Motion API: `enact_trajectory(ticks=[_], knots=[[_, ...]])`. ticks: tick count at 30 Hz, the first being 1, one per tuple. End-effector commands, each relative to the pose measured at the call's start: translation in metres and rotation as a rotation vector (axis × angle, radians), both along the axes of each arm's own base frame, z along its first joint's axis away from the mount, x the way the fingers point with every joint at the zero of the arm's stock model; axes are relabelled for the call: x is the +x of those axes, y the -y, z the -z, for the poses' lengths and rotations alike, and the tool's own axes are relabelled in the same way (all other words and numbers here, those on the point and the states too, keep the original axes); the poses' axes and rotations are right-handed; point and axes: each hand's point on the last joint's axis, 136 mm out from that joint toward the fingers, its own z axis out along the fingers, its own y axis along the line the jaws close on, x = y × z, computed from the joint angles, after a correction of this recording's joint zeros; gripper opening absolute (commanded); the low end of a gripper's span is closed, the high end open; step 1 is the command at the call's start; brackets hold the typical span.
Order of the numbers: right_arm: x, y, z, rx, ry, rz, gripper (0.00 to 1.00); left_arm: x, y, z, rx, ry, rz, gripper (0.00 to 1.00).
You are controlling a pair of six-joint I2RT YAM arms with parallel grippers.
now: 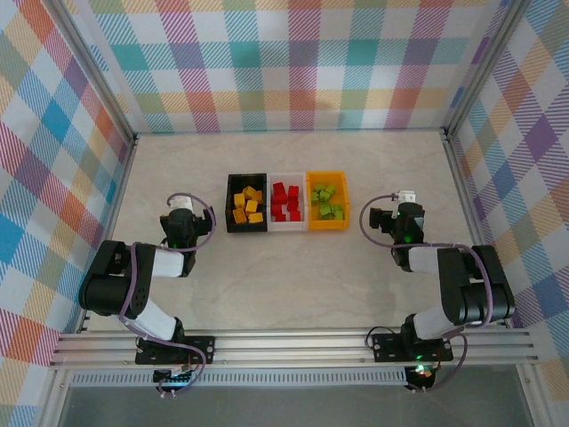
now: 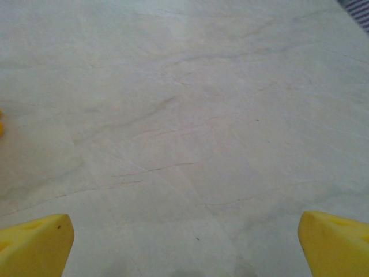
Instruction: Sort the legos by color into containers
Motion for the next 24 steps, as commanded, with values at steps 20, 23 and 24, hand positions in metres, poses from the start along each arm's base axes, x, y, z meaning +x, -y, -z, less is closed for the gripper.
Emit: enact_trajectory(ticks=[20,23,24], knots=[[0.011,-0.006,-0.021,0.083,0.142,-0.084,1.00,0.001,-0.003,-0.008,-0.011,0.043,-0.015,1.00],[0.011,-0.006,-0.020,0.083,0.141,-0.086,1.00,0.002,-0.003,-0.009,-0.012,0.044,-0.014,1.00],[0.011,-0.006,-0.021,0.083,0.142,-0.085,1.00,0.001,-0.003,-0.009,-0.011,0.043,-0.015,1.00]])
